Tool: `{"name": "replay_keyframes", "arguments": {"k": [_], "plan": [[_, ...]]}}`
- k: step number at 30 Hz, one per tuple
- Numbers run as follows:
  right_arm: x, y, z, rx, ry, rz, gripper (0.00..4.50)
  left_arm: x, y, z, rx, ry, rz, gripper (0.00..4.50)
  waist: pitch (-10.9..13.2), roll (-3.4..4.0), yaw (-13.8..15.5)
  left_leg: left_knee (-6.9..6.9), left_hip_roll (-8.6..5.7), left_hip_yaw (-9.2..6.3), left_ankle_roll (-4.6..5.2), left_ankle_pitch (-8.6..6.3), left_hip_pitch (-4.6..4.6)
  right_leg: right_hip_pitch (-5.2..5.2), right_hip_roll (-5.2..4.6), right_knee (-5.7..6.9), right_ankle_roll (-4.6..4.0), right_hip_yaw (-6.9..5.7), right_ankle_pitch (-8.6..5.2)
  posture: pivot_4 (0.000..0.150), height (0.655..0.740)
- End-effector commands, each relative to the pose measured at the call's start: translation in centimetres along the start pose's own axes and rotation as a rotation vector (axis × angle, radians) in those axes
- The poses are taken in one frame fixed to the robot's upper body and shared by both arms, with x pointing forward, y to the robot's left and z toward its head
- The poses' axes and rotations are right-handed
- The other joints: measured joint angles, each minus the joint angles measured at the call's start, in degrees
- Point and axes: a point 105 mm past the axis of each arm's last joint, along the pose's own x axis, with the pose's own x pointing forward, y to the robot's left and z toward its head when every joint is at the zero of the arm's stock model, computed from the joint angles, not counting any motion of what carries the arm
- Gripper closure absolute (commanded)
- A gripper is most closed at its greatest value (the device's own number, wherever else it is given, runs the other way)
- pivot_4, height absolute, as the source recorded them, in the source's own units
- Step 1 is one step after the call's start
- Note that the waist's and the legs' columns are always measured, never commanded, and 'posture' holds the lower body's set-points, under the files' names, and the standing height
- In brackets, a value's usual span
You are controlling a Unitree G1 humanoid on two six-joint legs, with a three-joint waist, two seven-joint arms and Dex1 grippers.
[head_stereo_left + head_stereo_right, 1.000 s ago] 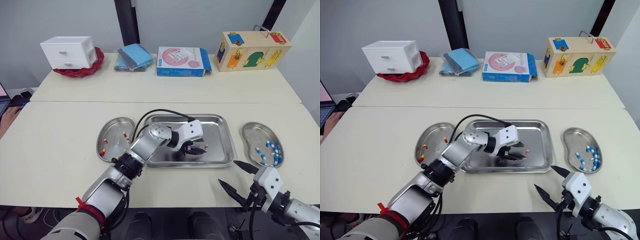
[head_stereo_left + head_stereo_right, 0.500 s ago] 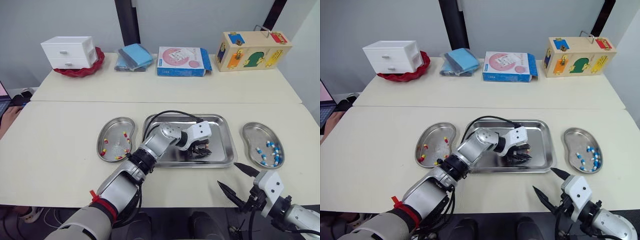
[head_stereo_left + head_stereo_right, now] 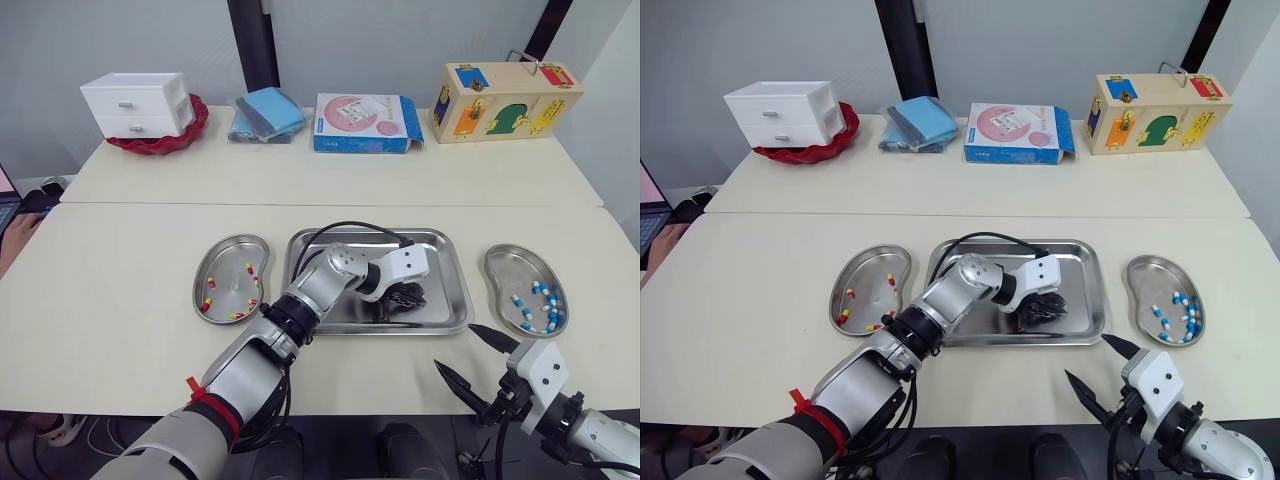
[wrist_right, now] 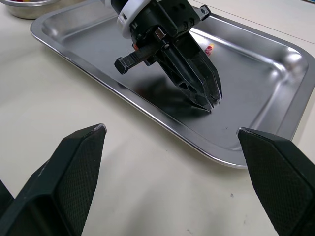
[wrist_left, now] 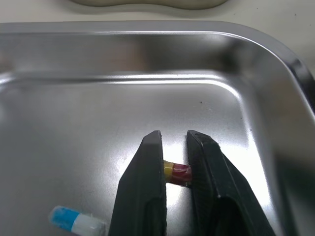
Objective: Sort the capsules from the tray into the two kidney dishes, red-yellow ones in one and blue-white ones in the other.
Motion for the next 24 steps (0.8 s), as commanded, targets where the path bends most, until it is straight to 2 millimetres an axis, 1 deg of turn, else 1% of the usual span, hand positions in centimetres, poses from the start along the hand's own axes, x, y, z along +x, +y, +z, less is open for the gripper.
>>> {"name": "replay_keyframes", "arguments": {"k": [1,4,9,12,15,17,18,20,24], "plan": [[0.0,0.2,1.2,-0.017,-0.040,-0.004,0.00,0.1,-0.4,0.2,0.012,-0.019,-0.017,4.13,0.00,0.00,0.00,0.00,0.00,0.00,0.00,0.00,0.00,0.00,0.00,0.00,0.00,0.00,0.00,0.150,0.7400],[0.0,0.1,1.1,-0.019,-0.037,-0.005,0.00,-0.4,-0.7,1.1,0.008,-0.053,-0.044,4.13,0.00,0.01,-0.01,0.00,0.00,0.00,0.00,0.00,0.00,0.00,0.00,0.00,0.00,0.00,0.00,0.150,0.7400],[0.0,-0.1,1.0,-0.026,-0.034,-0.003,0.00,-2.2,-0.6,2.5,0.039,-0.092,-0.034,4.13,0.00,0.01,-0.02,0.00,0.01,0.00,0.00,0.00,-0.01,-0.01,0.00,0.01,0.00,0.00,0.00,0.150,0.7400],[0.0,-0.2,1.0,-0.047,-0.035,0.012,0.00,-4.5,-0.3,3.7,0.050,-0.139,0.007,4.13,-0.01,0.02,-0.05,0.00,0.01,0.00,0.00,0.00,-0.01,-0.01,0.00,0.01,0.00,0.01,0.00,0.150,0.7400],[0.2,-0.2,1.1,-0.067,-0.040,0.024,0.00,-6.2,-0.4,4.2,0.032,-0.173,0.043,4.13,-0.02,0.04,-0.03,-0.01,0.02,-0.01,-0.01,0.01,-0.01,-0.01,0.00,0.02,0.00,-0.01,0.00,0.150,0.7400],[0.4,-0.2,1.2,-0.086,-0.051,0.040,0.00,-8.1,-0.4,4.1,0.006,-0.195,0.091,4.13,-0.02,0.05,-0.11,0.00,0.02,-0.01,-0.01,0.01,0.00,0.00,0.00,0.02,0.00,0.00,0.00,0.150,0.7400],[0.6,-0.1,1.4,-0.100,-0.061,0.057,0.00,-9.7,-0.4,3.6,-0.023,-0.200,0.146,4.13,-0.03,0.08,-0.32,-0.01,0.02,-0.01,-0.01,0.01,0.01,0.00,0.00,0.02,0.00,0.00,0.00,0.150,0.7400],[1.0,0.0,1.6,-0.131,-0.073,0.098,0.00,-12.5,-0.4,2.5,-0.083,-0.194,0.237,4.13,-0.02,0.11,-0.47,-0.03,0.05,0.00,0.00,0.00,0.07,0.00,0.01,0.04,0.00,0.03,0.00,0.150,0.7400],[1.8,0.7,1.8,-0.166,-0.095,0.202,0.00,-17.0,-1.3,0.3,-0.213,-0.168,0.379,4.13,0.01,0.12,-0.24,-0.05,0.06,-0.06,-0.01,0.00,0.10,0.03,0.03,0.07,-0.01,-0.01,0.00,0.150,0.7400]]}}
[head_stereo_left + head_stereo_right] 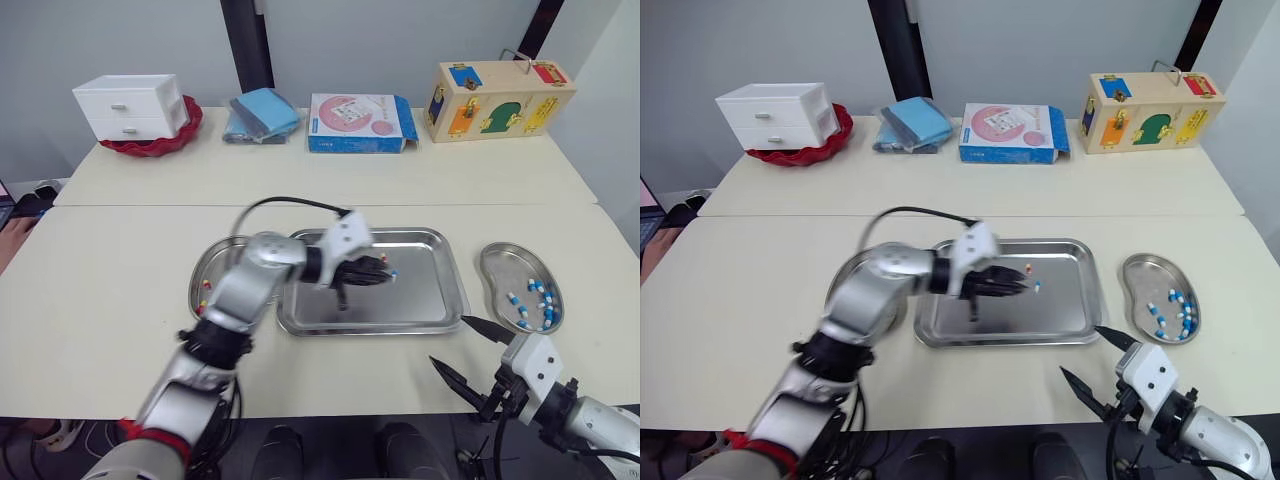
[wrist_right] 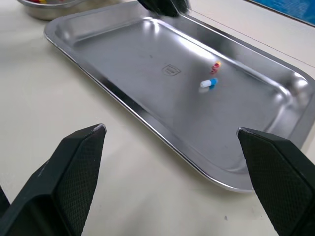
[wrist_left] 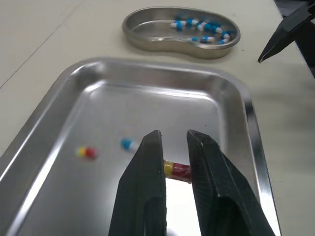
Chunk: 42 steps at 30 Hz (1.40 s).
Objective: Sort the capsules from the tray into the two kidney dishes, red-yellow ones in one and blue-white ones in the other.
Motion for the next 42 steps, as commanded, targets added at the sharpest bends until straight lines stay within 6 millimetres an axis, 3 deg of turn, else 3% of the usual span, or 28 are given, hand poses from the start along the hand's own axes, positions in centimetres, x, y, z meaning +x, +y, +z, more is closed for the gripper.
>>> {"name": "replay_keyframes", "arguments": {"k": [1,5,10,14,22,35,42], "plan": [[0.7,0.7,1.0,-0.051,-0.053,0.101,0.00,-3.5,0.1,0.7,-0.044,-0.033,0.104,4.13,0.02,-0.03,0.23,0.03,0.00,0.01,0.00,0.00,0.00,0.00,-0.01,-0.01,0.00,0.00,0.00,0.150,0.7400],[2.3,1.6,2.0,-0.071,-0.117,0.236,0.00,-8.7,0.6,-1.7,-0.158,0.029,0.287,4.13,0.04,-0.07,0.37,0.03,-0.01,0.01,0.00,0.00,-0.01,0.03,-0.04,-0.03,0.01,-0.02,0.00,0.150,0.7400],[4.1,2.0,3.9,-0.055,-0.210,0.316,0.00,-12.7,1.7,-3.0,-0.175,0.051,0.505,4.13,0.07,-0.11,0.45,0.04,0.00,-0.05,0.00,0.00,-0.01,0.04,-0.04,-0.01,0.00,-0.07,0.01,0.150,0.7400],[4.9,2.0,4.5,-0.071,-0.232,0.362,0.00,-14.0,1.5,-4.0,-0.202,0.060,0.572,4.13,0.07,-0.12,0.50,0.03,0.00,-0.05,-0.01,0.00,-0.02,0.03,-0.04,-0.03,0.00,-0.08,0.01,0.150,0.7400],[5.4,2.1,4.5,-0.081,-0.224,0.396,0.00,-15.7,3.0,-5.7,-0.241,0.028,0.724,4.13,0.07,-0.13,0.47,0.03,0.00,-0.05,-0.01,0.00,-0.03,0.00,-0.04,-0.02,-0.01,-0.07,0.01,0.150,0.7400],[4.5,1.4,4.0,-0.088,-0.180,0.368,0.00,-15.8,2.4,-6.7,-0.279,-0.008,0.635,0.03,0.08,-0.13,0.41,0.01,0.00,-0.04,-0.01,0.00,-0.04,-0.02,-0.04,-0.02,-0.01,-0.07,0.01,0.150,0.7400],[4.2,1.1,3.9,-0.080,-0.175,0.317,0.00,-17.6,0.7,-6.5,-0.225,-0.045,0.618,0.03,0.08,-0.13,0.20,-0.04,0.02,-0.02,-0.01,-0.01,-0.03,-0.07,-0.03,-0.02,-0.02,-0.03,0.01,0.150,0.7400]]}}
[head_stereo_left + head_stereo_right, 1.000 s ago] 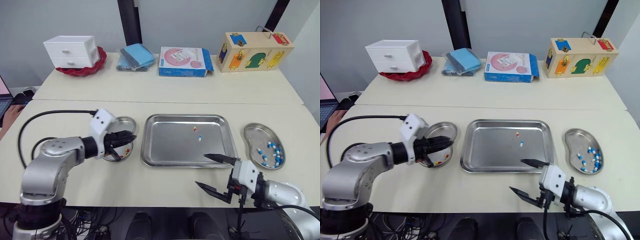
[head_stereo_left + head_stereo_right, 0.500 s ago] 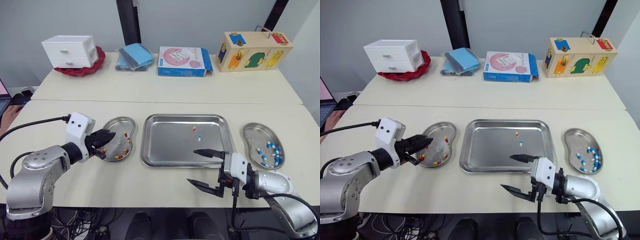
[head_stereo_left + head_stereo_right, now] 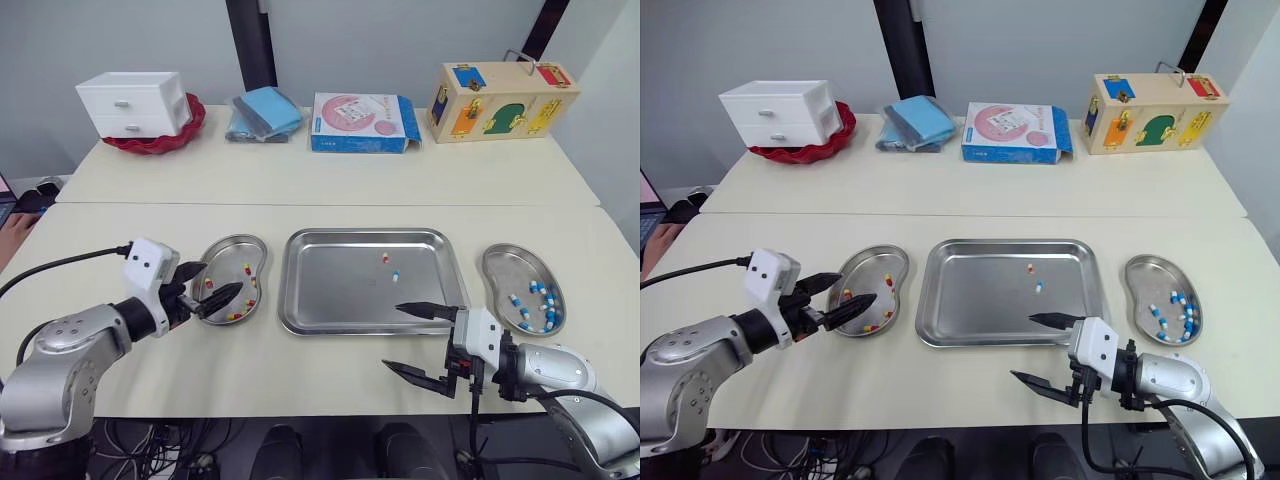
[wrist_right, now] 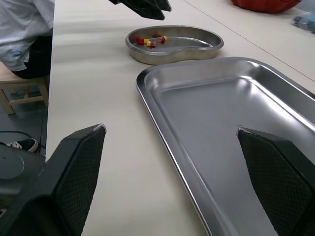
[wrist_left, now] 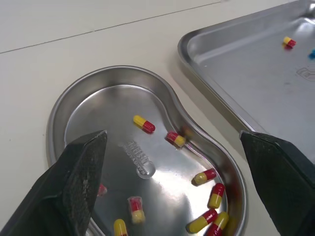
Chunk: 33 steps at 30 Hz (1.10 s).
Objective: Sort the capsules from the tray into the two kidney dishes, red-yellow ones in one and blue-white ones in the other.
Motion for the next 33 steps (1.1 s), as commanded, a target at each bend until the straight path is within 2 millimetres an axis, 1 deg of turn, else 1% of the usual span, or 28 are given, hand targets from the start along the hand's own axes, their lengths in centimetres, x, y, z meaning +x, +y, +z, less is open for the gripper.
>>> {"name": "replay_keyframes", "arguments": {"k": [1,3,5,6,7,10,12,13,15,17,19,21,25,33], "plan": [[-0.6,-0.3,1.1,-0.023,-0.030,-0.051,0.00,-2.0,0.3,1.2,0.082,-0.043,0.016,0.03,0.00,0.00,0.13,0.00,0.00,-0.01,0.00,0.00,-0.01,0.00,0.00,0.00,0.00,-0.02,0.00,0.150,0.7400],[-1.4,-0.6,1.2,0.049,-0.038,-0.113,0.00,-3.1,1.5,0.6,0.094,-0.036,0.088,0.03,0.00,0.00,0.18,0.00,0.00,-0.01,0.00,0.00,-0.01,0.00,-0.01,0.00,0.00,-0.01,0.00,0.150,0.7400],[-2.8,-1.1,1.0,0.090,-0.017,-0.178,0.00,-4.2,2.4,-0.4,0.092,-0.024,0.146,0.03,0.00,-0.01,0.26,0.01,0.00,-0.01,0.00,0.00,-0.01,0.02,-0.02,0.00,0.00,-0.01,0.00,0.150,0.7400],[-3.6,-1.4,0.9,0.099,-0.001,-0.209,0.00,-4.7,2.6,-1.0,0.090,-0.014,0.160,0.03,0.00,-0.01,0.27,0.01,-0.01,0.01,-0.01,0.00,0.00,0.04,-0.04,-0.01,0.00,-0.01,0.00,0.150,0.7400],[-4.8,-1.6,0.6,0.102,0.032,-0.241,0.00,-5.5,2.8,-1.8,0.077,0.001,0.179,0.03,0.00,-0.01,0.28,0.02,-0.01,0.01,-0.01,0.00,0.00,0.04,-0.04,-0.01,0.00,-0.01,0.00,0.150,0.7400],[-7.6,-1.9,-0.2,0.099,0.114,-0.289,0.00,-7.1,3.0,-3.7,0.046,0.035,0.221,0.03,0.00,-0.01,0.30,0.01,-0.02,0.05,0.00,0.00,0.00,0.04,-0.05,-0.03,-0.01,0.01,0.00,0.150,0.7400],[-10.7,-2.5,-1.5,0.132,0.193,-0.363,0.00,-8.5,2.2,-6.0,0.028,0.089,0.235,0.03,-0.03,-0.06,0.28,0.00,-0.01,0.06,0.00,-0.01,0.01,0.03,-0.05,-0.05,-0.01,0.01,-0.01,0.150,0.7400],[-12.2,-2.6,-2.1,0.143,0.230,-0.394,0.00,-9.0,1.9,-6.8,0.017,0.106,0.245,0.03,-0.05,-0.08,0.27,0.00,-0.01,0.07,0.00,-0.01,0.01,0.04,-0.04,-0.05,-0.02,0.01,-0.02,0.150,0.7400],[-14.3,-2.7,-2.9,0.157,0.285,-0.429,0.00,-9.4,1.4,-7.5,-0.003,0.116,0.252,0.03,-0.04,-0.15,0.23,0.00,-0.03,0.15,0.00,-0.01,0.01,0.05,-0.08,-0.08,-0.03,0.06,-0.02,0.150,0.7400],[-15.9,-2.7,-3.5,0.172,0.322,-0.451,0.00,-9.7,1.1,-7.8,-0.011,0.119,0.250,0.03,-0.06,-0.32,0.31,0.00,-0.02,0.15,0.00,-0.01,0.02,0.04,-0.08,-0.09,-0.08,0.04,-0.06,0.150,0.7400],[-18.8,-3.2,-4.3,0.198,0.381,-0.517,0.00,-10.3,0.7,-8.5,-0.013,0.146,0.237,0.03,-0.07,-0.29,0.30,0.00,0.00,0.13,0.00,-0.01,0.06,0.04,-0.06,-0.07,-0.26,0.03,-0.17,0.150,0.7400],[-20.5,-3.6,-4.8,0.221,0.415,-0.550,0.00,-10.8,0.6,-9.1,-0.008,0.170,0.238,0.03,-0.09,-0.32,0.21,0.03,-0.02,0.24,-0.01,-0.01,0.09,0.05,-0.08,-0.07,-0.18,0.16,-0.29,0.150,0.7400],[-21.4,-4.3,-5.5,0.240,0.423,-0.572,0.00,-11.2,0.6,-9.7,-0.009,0.179,0.252,0.03,-0.13,-0.40,0.12,0.00,-0.01,0.35,0.00,-0.01,0.14,0.03,-0.03,-0.08,-0.17,0.33,-0.30,0.150,0.7400],[-20.6,-4.9,-5.8,0.226,0.416,-0.556,0.00,-10.9,-0.1,-9.6,0.003,0.173,0.227,0.03,-0.13,-0.37,0.09,0.00,-0.05,0.51,0.00,-0.02,0.14,-0.02,0.09,-0.08,-0.10,0.75,-0.22,0.150,0.7400]]}}
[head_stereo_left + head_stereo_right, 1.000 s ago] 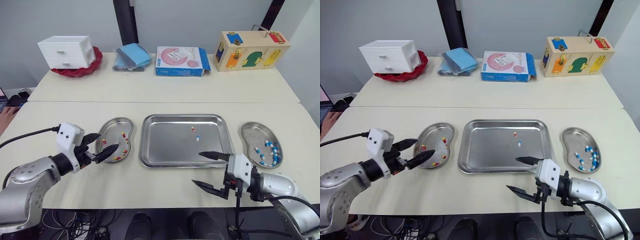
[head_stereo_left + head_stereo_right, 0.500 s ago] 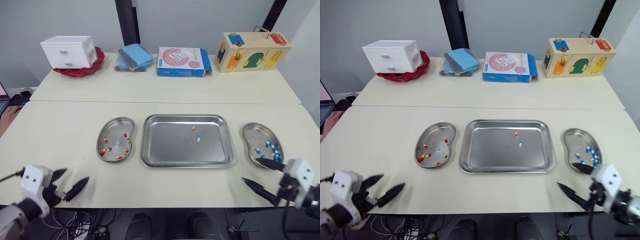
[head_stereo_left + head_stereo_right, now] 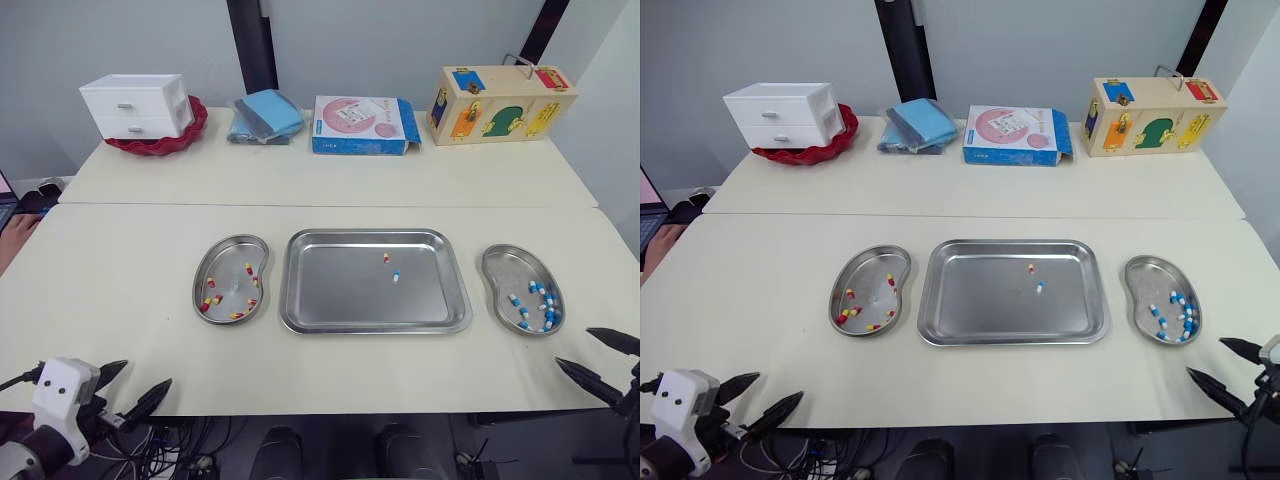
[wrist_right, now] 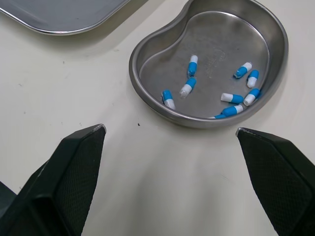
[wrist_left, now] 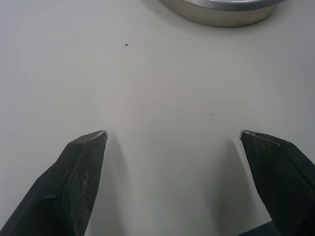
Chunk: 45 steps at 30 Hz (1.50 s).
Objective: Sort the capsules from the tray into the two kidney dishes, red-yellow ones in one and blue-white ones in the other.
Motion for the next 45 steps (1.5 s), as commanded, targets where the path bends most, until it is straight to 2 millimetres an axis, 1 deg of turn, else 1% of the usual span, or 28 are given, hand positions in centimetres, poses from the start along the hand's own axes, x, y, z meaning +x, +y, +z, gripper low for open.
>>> {"name": "replay_keyframes", "arguments": {"k": [1,3,6,9,12,14,16,18,21,24,28,30,31,33,34,36,38,40,43,45], "plan": [[0.0,-0.2,0.7,-0.041,-0.008,0.001,0.00,-0.1,-0.3,0.8,0.032,-0.026,-0.009,0.03,0.00,0.01,-0.01,0.00,-0.01,0.02,0.00,0.00,0.00,-0.01,0.05,0.00,0.00,0.12,0.00,0.150,0.7400],[0.1,-0.1,0.7,-0.043,-0.008,0.003,0.00,0.1,-0.5,1.0,0.036,-0.033,-0.020,0.03,0.00,0.00,0.01,0.00,-0.03,0.06,0.00,0.00,0.00,-0.01,0.07,0.00,0.03,0.22,-0.02,0.150,0.7400],[0.1,0.0,0.7,-0.045,-0.008,0.005,0.00,0.5,-1.5,1.9,0.056,-0.065,-0.089,0.03,0.00,-0.01,0.02,0.01,-0.04,0.08,0.00,0.00,0.00,-0.01,0.11,0.00,0.05,0.34,-0.04,0.150,0.7400],[0.0,0.3,0.4,-0.053,-0.001,0.010,0.00,1.2,-3.7,3.4,0.085,-0.113,-0.237,0.03,0.00,-0.01,0.04,0.01,-0.04,0.11,0.00,0.00,0.00,-0.01,0.15,0.00,0.05,0.43,-0.03,0.150,0.7400],[-0.6,0.9,0.1,-0.058,0.006,0.010,0.00,1.9,-6.1,4.8,0.124,-0.151,-0.382,0.03,-0.01,0.02,0.14,0.01,-0.04,0.11,0.00,0.00,0.00,-0.01,0.20,0.00,0.06,0.50,-0.02,0.150,0.7400],[-1.0,1.4,-0.1,-0.066,0.015,0.017,0.00,2.4,-7.3,5.6,0.143,-0.180,-0.445,0.03,-0.02,0.04,0.10,0.00,-0.04,0.11,0.00,0.00,0.00,-0.01,0.20,0.00,0.11,0.52,0.01,0.150,0.7400],[-1.5,2.2,-0.1,-0.039,0.005,0.002,0.00,3.2,-8.6,6.9,0.118,-0.261,-0.501,0.03,-0.02,0.08,0.06,0.00,-0.04,0.13,0.00,0.00,0.00,-0.01,0.21,0.00,0.18,0.55,0.05,0.150,0.7400],[-1.8,2.9,0.0,-0.031,0.002,0.001,0.00,3.6,-9.6,7.8,0.110,-0.323,-0.545,0.03,-0.05,0.13,0.07,0.00,-0.03,0.13,0.01,0.00,0.00,-0.01,0.21,0.00,0.29,0.55,0.11,0.150,0.7400],[-2.1,4.1,-0.1,-0.033,0.004,0.009,0.00,3.9,-10.8,8.4,0.122,-0.401,-0.598,0.03,-0.06,0.15,-0.01,0.01,-0.03,0.14,0.01,0.00,0.01,-0.01,0.23,0.00,0.33,0.59,0.13,0.150,0.7400],[-2.3,6.4,-0.4,-0.053,0.014,0.059,0.00,4.7,-11.6,8.7,0.117,-0.475,-0.657,0.03,-0.08,0.19,0.02,-0.01,-0.03,0.15,0.01,-0.01,0.01,-0.02,0.24,0.00,0.30,0.61,0.11,0.150,0.7400],[-2.1,9.2,-0.2,-0.048,0.016,0.132,0.00,5.4,-12.6,8.7,0.112,-0.498,-0.716,0.03,-0.10,0.20,0.04,0.00,-0.03,0.15,0.02,-0.01,0.02,-0.01,0.25,-0.01,0.33,0.61,0.08,0.150,0.7400],[-1.2,10.7,0.8,-0.059,-0.005,0.174,0.00,5.6,-13.2,8.7,0.097,-0.498,-0.753,0.03,-0.10,0.21,-0.01,0.01,-0.03,0.16,0.02,-0.01,0.02,-0.01,0.25,-0.01,0.27,0.64,0.02,0.150,0.7400],[-0.5,11.4,1.7,-0.070,-0.029,0.188,0.00,5.6,-13.4,8.7,0.099,-0.497,-0.758,0.03,-0.11,0.23,-0.09,0.01,-0.02,0.16,0.02,-0.01,0.02,-0.01,0.25,0.00,0.14,0.64,-0.04,0.150,0.7400],[0.5,12.2,3.2,-0.075,-0.068,0.204,0.00,5.7,-13.5,8.6,0.104,-0.498,-0.763,0.03,-0.12,0.23,-0.17,0.01,-0.01,0.16,0.02,-0.01,0.03,-0.01,0.28,0.00,0.14,0.65,-0.03,0.150,0.7400],[1.1,12.5,4.0,-0.078,-0.088,0.206,0.00,5.8,-13.5,8.6,0.107,-0.497,-0.759,0.03,-0.12,0.22,-0.12,0.01,-0.01,0.15,0.02,-0.01,0.03,-0.01,0.28,0.00,0.16,0.65,-0.01,0.150,0.7400],[3.3,13.0,6.2,-0.064,-0.140,0.202,0.00,6.0,-13.5,8.8,0.108,-0.502,-0.751,0.03,-0.12,0.16,-0.14,0.02,-0.01,0.15,0.01,-0.01,0.02,-0.01,0.28,0.01,0.13,0.65,0.02,0.150,0.7400],[4.9,13.3,7.7,-0.049,-0.170,0.197,0.00,6.1,-13.6,9.0,0.110,-0.507,-0.747,0.03,-0.13,0.14,-0.03,0.04,0.00,0.13,0.02,-0.01,0.02,-0.01,0.30,0.01,0.02,0.65,0.09,0.150,0.7400],[7.0,13.2,9.2,-0.049,-0.201,0.184,0.00,6.2,-13.8,9.3,0.119,-0.520,-0.748,0.03,-0.13,0.13,0.05,0.04,-0.04,0.11,0.02,-0.01,0.00,-0.01,0.30,0.01,0.23,0.67,0.22,0.150,0.7400],[9.6,12.7,10.4,-0.041,-0.208,0.137,0.60,6.3,-14.0,9.6,0.125,-0.529,-0.745,0.00,-0.10,0.11,0.24,0.03,-0.05,0.06,0.02,0.00,-0.06,-0.04,0.31,0.00,0.22,0.64,0.22,0.150,0.7400],[11.4,12.8,11.2,-0.035,-0.208,0.119,1.25,6.3,-14.2,9.6,0.129,-0.531,-0.743,0.00,-0.10,0.06,0.20,0.02,-0.07,0.03,0.02,-0.01,-0.09,-0.06,0.31,-0.02,0.21,0.63,0.21,0.150,0.7400]]}}
